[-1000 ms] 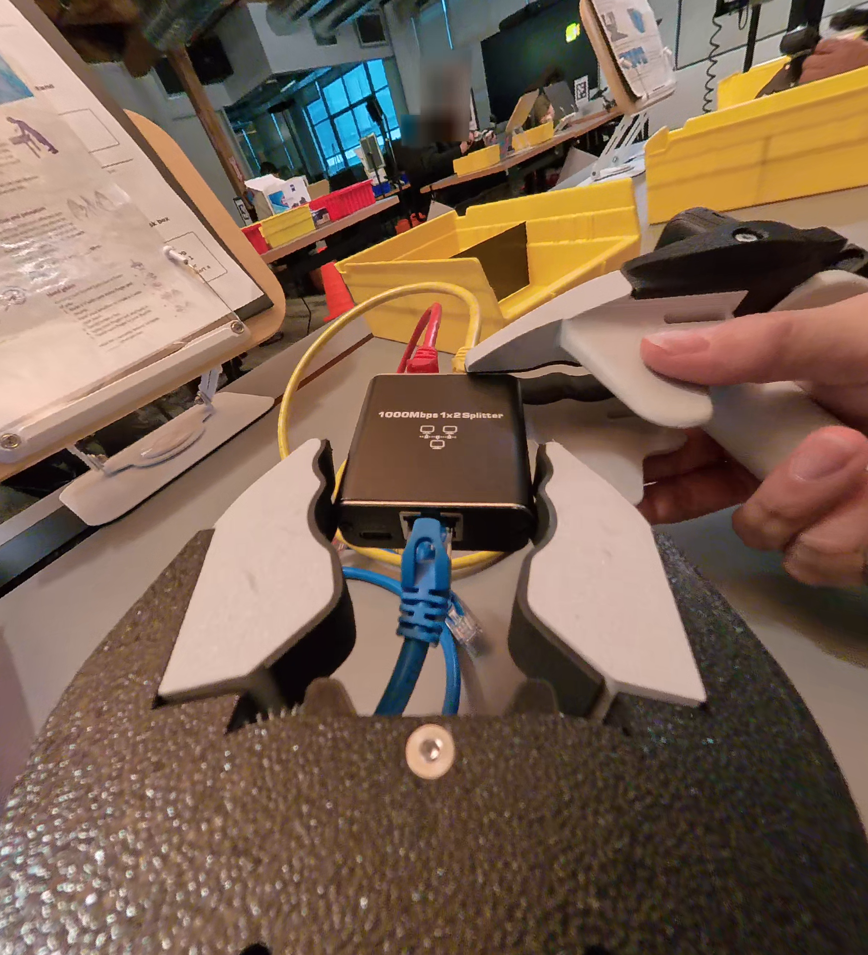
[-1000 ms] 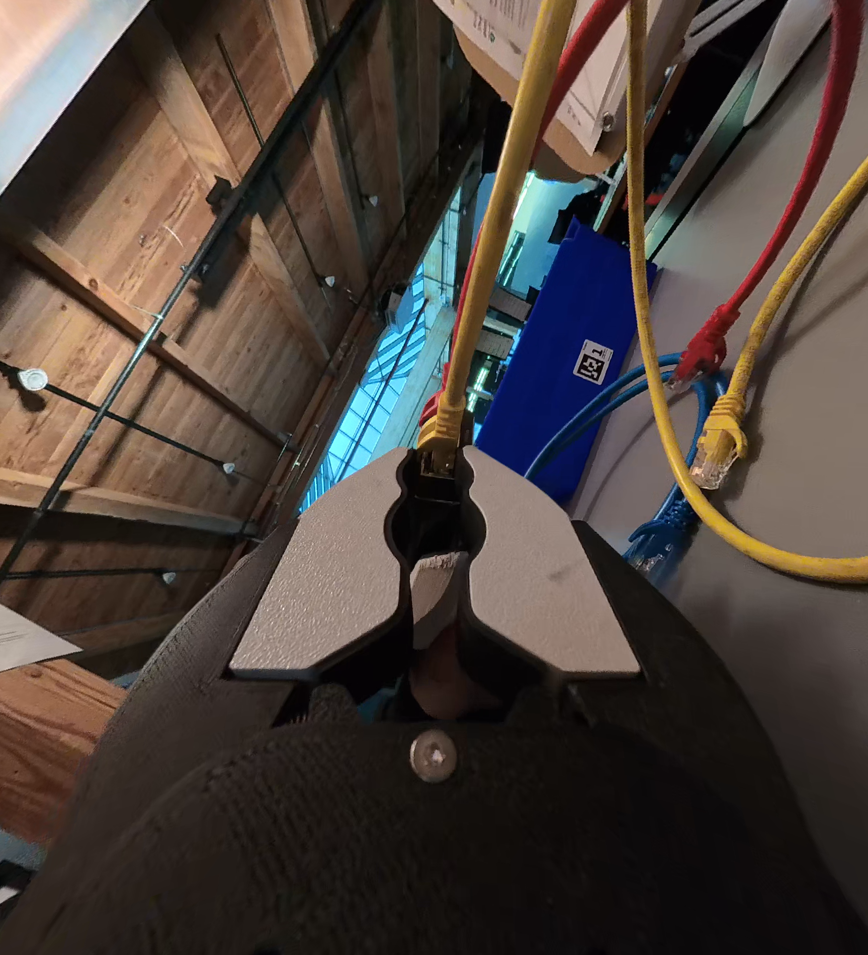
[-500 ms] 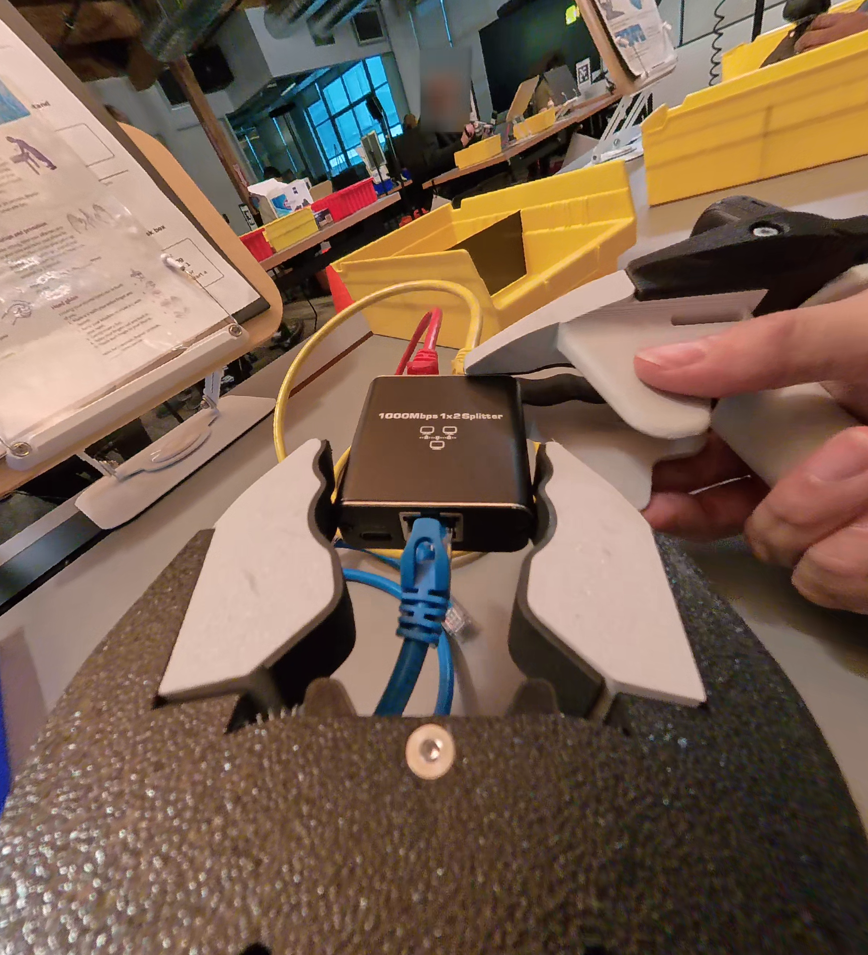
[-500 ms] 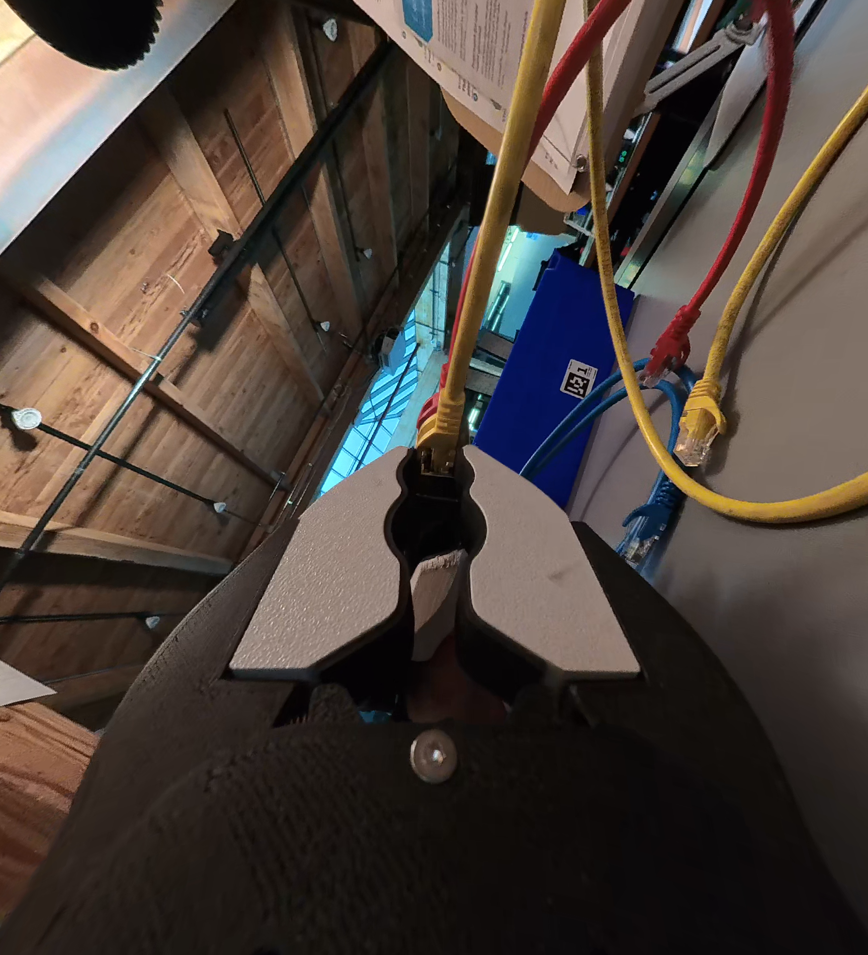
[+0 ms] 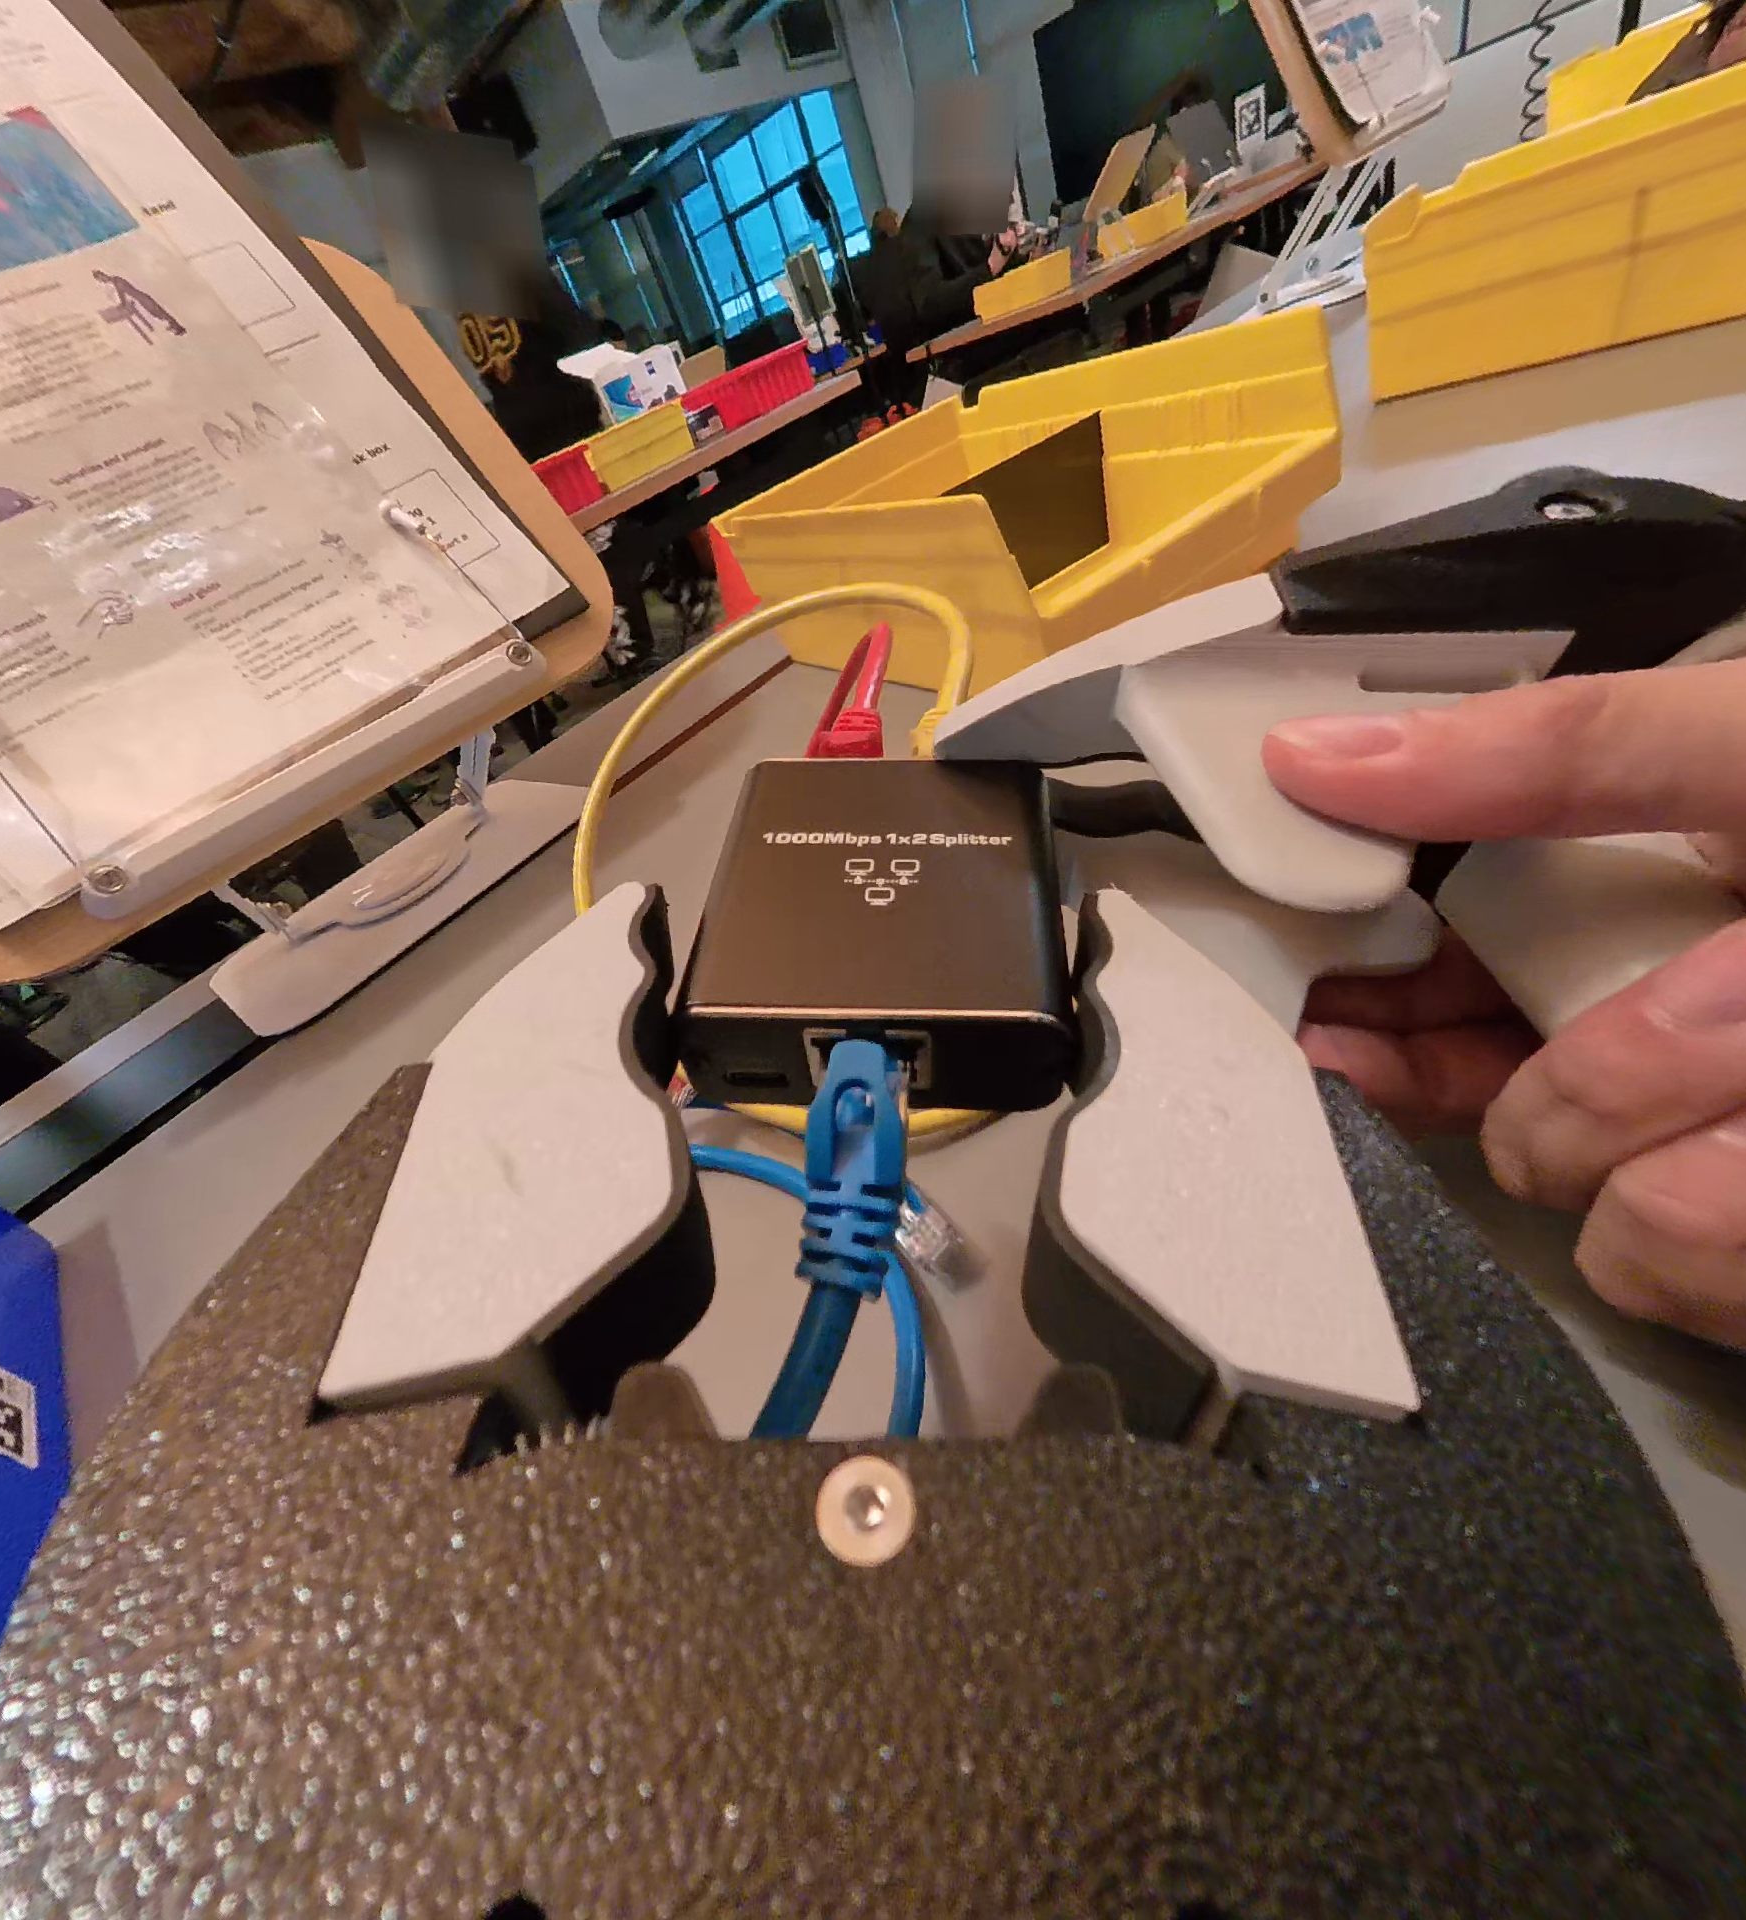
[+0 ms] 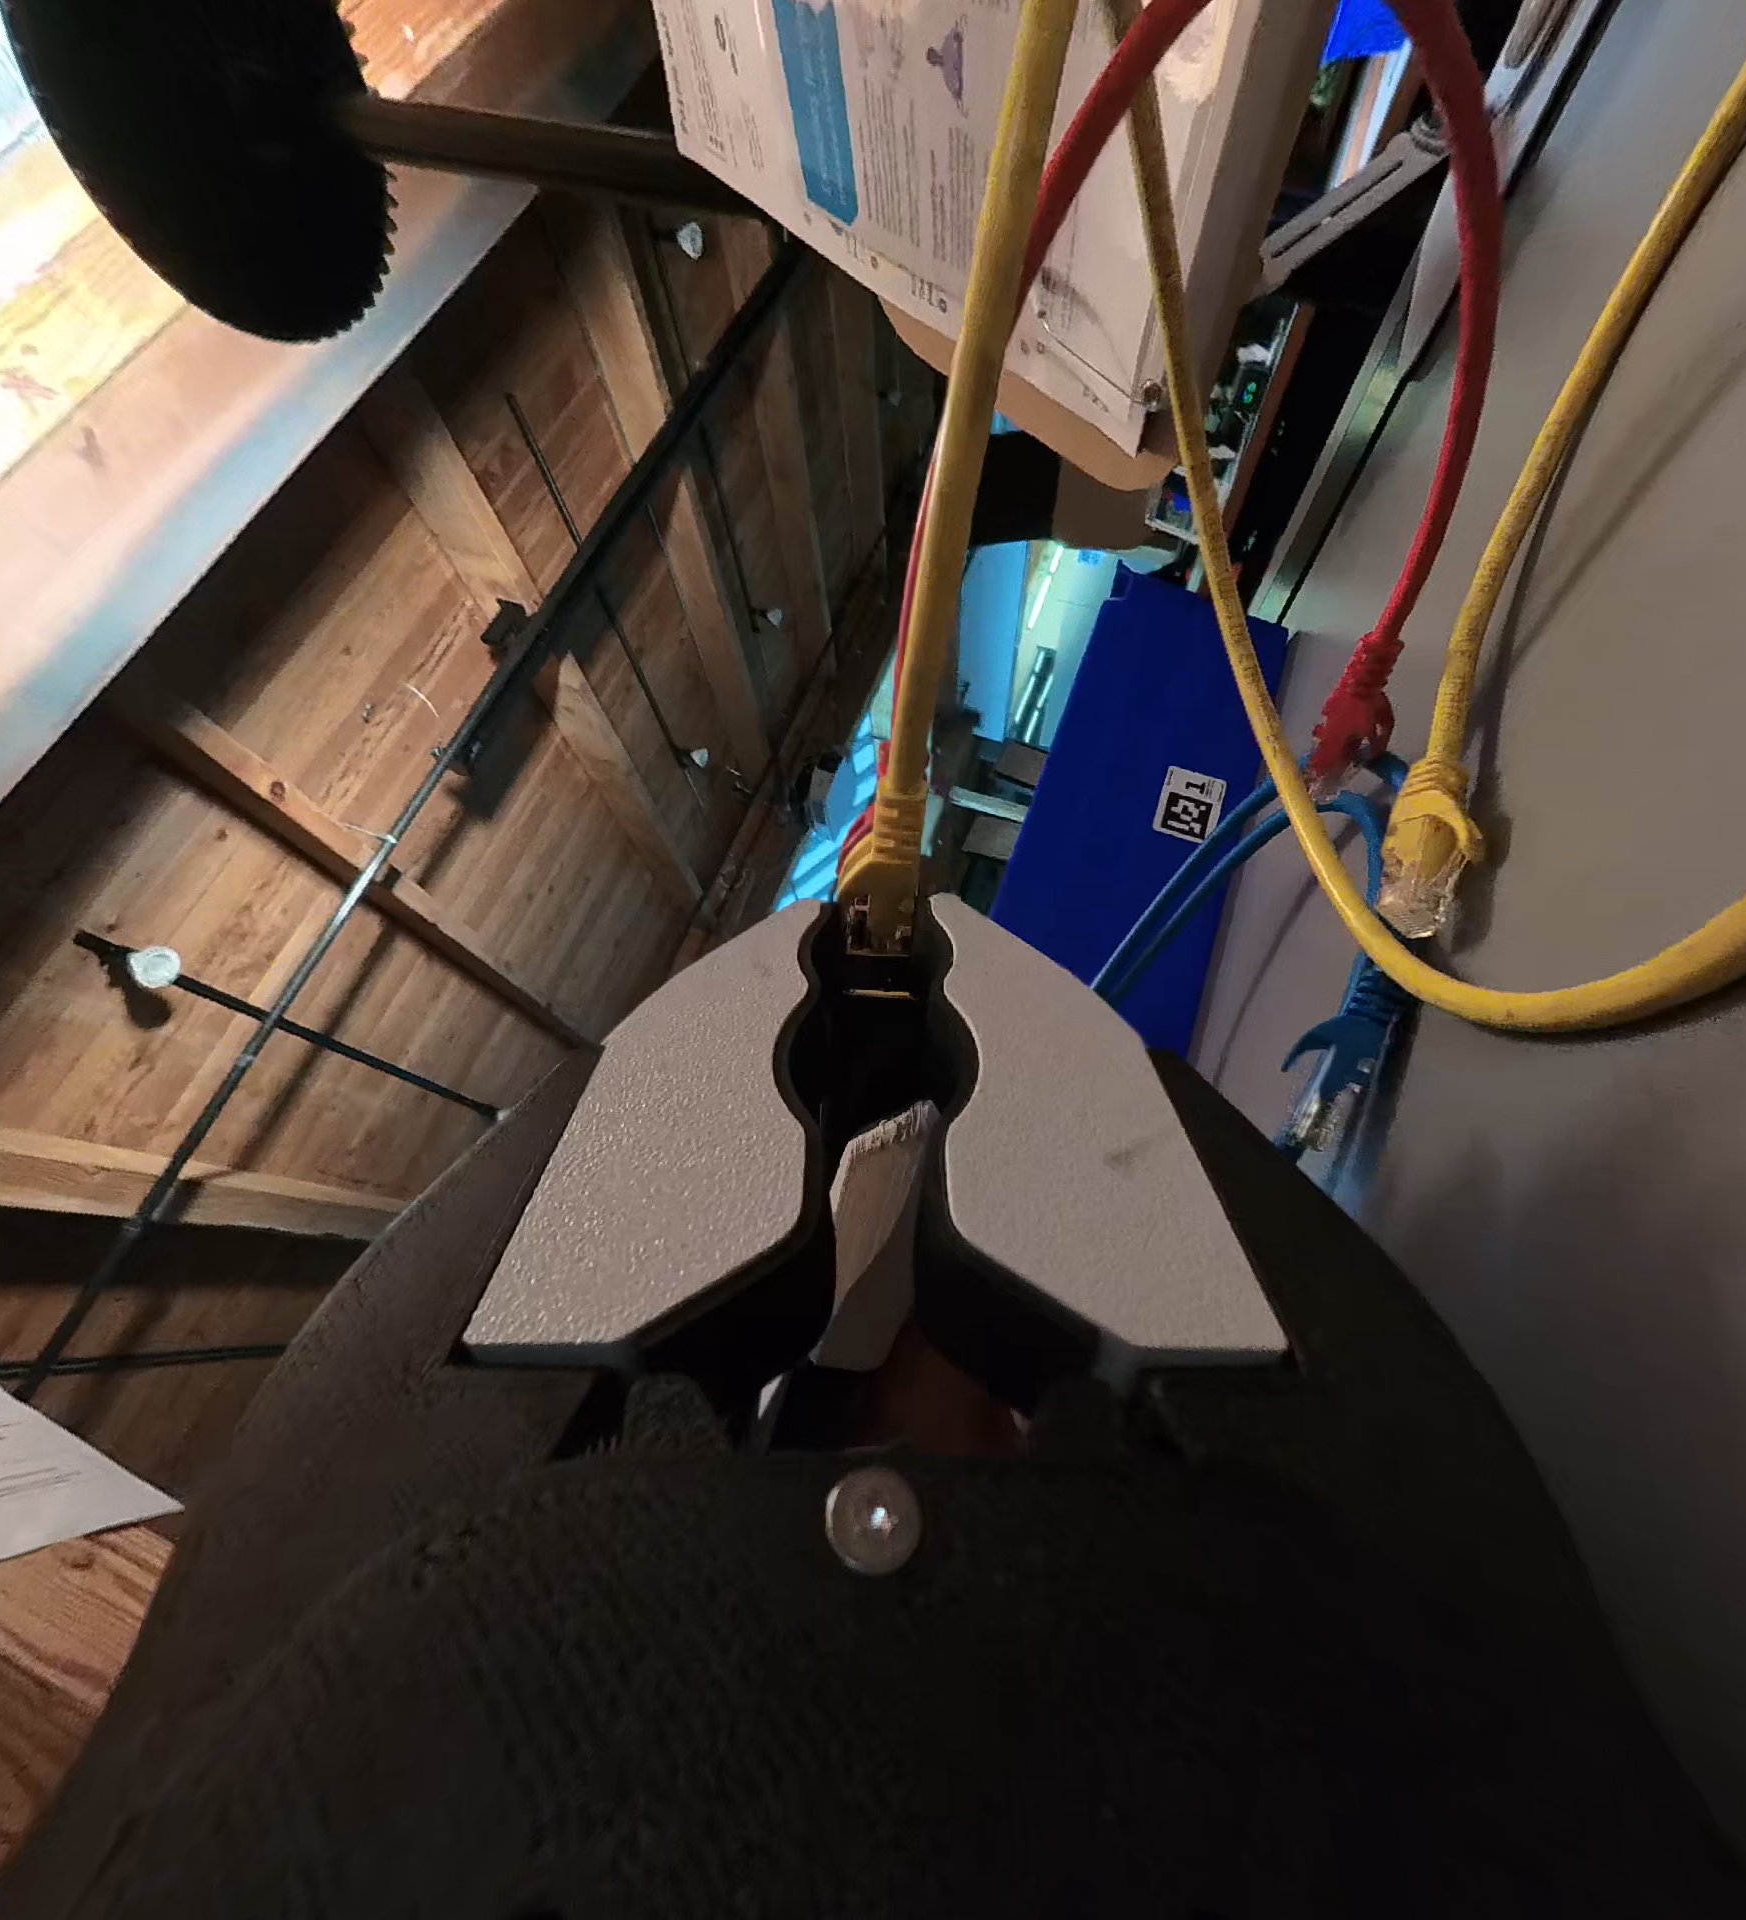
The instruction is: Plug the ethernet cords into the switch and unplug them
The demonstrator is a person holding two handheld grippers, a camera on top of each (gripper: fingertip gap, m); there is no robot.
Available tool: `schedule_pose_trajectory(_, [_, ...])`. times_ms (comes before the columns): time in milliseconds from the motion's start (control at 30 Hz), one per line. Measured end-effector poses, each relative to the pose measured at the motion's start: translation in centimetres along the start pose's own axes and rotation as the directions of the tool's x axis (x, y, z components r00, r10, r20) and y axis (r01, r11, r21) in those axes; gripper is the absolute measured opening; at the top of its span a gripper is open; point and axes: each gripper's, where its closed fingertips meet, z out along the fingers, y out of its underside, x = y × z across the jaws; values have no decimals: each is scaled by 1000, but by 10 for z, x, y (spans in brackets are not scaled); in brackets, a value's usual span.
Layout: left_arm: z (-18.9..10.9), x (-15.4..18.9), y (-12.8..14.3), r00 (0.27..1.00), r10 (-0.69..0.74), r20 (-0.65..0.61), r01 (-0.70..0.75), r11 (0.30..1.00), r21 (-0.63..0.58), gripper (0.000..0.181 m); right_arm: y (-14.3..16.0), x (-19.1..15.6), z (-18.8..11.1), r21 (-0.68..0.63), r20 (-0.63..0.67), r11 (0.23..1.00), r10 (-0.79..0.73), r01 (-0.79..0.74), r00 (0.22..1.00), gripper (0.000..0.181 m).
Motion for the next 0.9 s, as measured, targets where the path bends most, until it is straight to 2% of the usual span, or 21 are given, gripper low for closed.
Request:
schedule_pose_trajectory(267, [0, -1, 0, 1000, 2, 12, -2, 1000, -3, 74, -2, 0, 2, 57, 12, 998, 18, -19, 1000, 12])
schedule_pose_trajectory(533, [2, -1, 3, 1000, 15, 18, -15, 1000, -24, 74, -2, 4, 2, 49, 13, 998, 40, -41, 999, 13])
schedule_pose_trajectory(900, [3, -1, 4, 1000, 16, 25, -15, 999, -41, 74, -2, 6, 1, -10, -15, 996, -90, 90, 996, 13])
